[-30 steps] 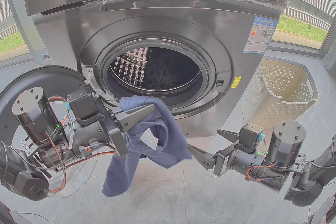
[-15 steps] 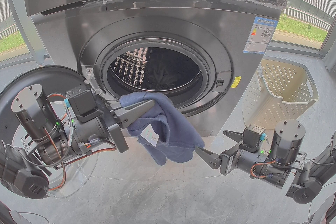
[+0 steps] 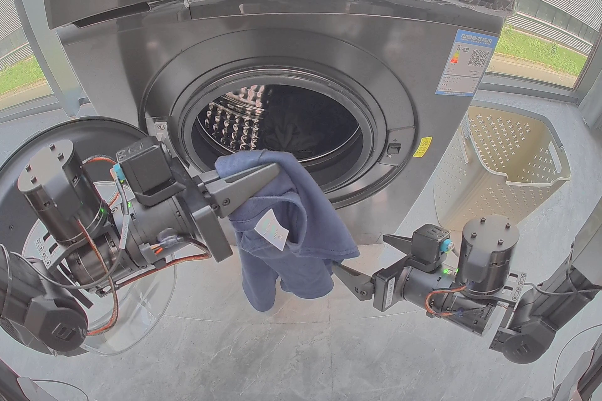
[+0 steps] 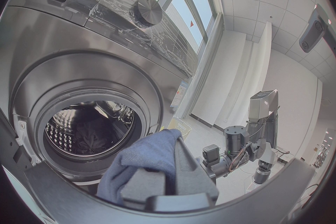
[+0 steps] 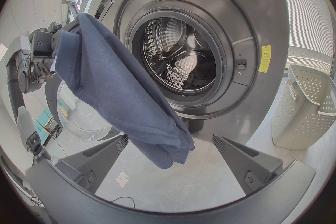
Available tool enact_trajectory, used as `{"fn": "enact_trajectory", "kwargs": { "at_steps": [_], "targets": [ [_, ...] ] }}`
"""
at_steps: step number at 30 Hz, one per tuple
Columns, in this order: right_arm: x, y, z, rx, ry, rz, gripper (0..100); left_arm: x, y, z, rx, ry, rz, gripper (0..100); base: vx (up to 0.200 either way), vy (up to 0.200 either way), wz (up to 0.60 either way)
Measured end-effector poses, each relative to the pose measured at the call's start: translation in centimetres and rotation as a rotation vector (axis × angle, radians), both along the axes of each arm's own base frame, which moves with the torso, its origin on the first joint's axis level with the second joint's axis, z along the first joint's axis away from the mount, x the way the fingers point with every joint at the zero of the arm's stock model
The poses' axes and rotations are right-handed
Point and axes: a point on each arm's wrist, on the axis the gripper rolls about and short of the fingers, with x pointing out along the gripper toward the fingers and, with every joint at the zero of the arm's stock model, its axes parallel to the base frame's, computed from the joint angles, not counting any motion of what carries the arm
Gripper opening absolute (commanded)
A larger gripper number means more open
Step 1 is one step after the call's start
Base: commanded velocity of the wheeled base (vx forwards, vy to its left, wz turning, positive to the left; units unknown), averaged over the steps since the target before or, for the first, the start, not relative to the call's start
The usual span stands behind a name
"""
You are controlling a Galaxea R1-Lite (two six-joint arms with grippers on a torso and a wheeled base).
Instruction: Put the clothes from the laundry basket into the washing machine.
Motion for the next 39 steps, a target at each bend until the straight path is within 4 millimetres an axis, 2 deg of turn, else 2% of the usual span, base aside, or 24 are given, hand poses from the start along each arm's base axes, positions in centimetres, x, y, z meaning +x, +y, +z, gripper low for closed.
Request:
{"fn": "enact_trajectory", "kwargs": {
  "at_steps": [17,22,30,37,38,39],
  "targets": [
    [4.5,3.3,1.8,0.097,-0.133,-0.007,100,-0.4,0.1,-0.5,0.011,0.014,-0.006,0,0.000,0.000,0.00],
    [4.4,3.7,1.8,0.113,-0.144,0.021,100,-0.2,0.1,-0.5,0.011,0.013,-0.004,0,0.000,0.000,0.00],
    [2.7,4.6,0.8,0.115,-0.129,0.139,100,0.7,-0.1,-0.1,0.000,-0.002,0.010,0,0.000,0.000,0.00],
    [2.9,5.2,0.6,0.127,-0.140,0.148,100,0.9,-0.1,0.0,-0.001,-0.004,0.015,0,0.000,0.000,0.00],
    [3.1,5.4,0.8,0.133,-0.147,0.148,0,0.9,0.0,0.0,-0.001,-0.003,0.015,0,0.000,0.000,0.00],
    [3.2,5.5,1.0,0.144,-0.158,0.147,0,0.9,-0.1,-0.1,0.000,-0.002,0.014,0,0.000,0.000,0.00]
  ]
}}
